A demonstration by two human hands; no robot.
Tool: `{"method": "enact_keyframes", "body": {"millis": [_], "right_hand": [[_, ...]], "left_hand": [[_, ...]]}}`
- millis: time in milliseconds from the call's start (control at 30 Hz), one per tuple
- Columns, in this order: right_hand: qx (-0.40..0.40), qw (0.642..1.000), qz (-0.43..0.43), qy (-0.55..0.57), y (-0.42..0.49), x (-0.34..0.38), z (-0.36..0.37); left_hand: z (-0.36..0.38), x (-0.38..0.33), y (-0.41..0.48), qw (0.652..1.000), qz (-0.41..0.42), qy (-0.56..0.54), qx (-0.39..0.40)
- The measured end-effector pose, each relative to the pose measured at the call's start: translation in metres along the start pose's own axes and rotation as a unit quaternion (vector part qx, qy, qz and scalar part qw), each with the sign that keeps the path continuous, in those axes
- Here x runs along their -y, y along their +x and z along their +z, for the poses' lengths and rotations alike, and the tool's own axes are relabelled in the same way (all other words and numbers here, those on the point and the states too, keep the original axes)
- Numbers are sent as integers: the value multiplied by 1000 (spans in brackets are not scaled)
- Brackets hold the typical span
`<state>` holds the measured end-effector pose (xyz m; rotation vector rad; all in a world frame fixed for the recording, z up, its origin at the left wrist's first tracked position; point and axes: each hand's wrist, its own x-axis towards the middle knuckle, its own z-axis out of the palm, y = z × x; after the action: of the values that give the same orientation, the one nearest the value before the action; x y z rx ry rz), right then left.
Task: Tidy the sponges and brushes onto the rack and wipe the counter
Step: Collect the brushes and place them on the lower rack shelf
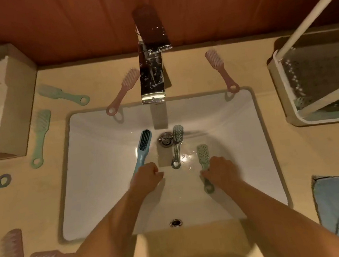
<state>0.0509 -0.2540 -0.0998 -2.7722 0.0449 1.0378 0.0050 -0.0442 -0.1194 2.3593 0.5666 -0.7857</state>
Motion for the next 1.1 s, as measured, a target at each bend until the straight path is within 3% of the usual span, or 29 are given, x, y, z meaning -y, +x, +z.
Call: {"method": "enact_keyframes", "body": {"millis": [300, 533, 733, 800, 900, 967, 1100], "right_hand": [[-57, 995, 52, -61, 14, 13, 21], [-76, 990, 120, -6, 10, 15, 33], [-32, 995, 98, -7, -1, 15, 28], [-27, 994, 94, 44, -5, 13, 27], [-4, 970, 92, 224, -17, 9, 16], [19, 927, 80, 365, -33, 8, 3], [48, 845, 78, 527, -72, 7, -15]], "left_hand": [[25, -35, 39, 998, 31, 53, -16], [39, -49, 41, 991, 1, 130, -35], [40, -49, 38, 991, -14, 128, -24], [35, -44, 31, 995, -22, 97, -23], [27, -30, 22, 1000, 0, 16, 8], [20, -22, 16, 993, 3, -102, 55], [-3, -27, -14, 930, -54, -323, 164]]}}
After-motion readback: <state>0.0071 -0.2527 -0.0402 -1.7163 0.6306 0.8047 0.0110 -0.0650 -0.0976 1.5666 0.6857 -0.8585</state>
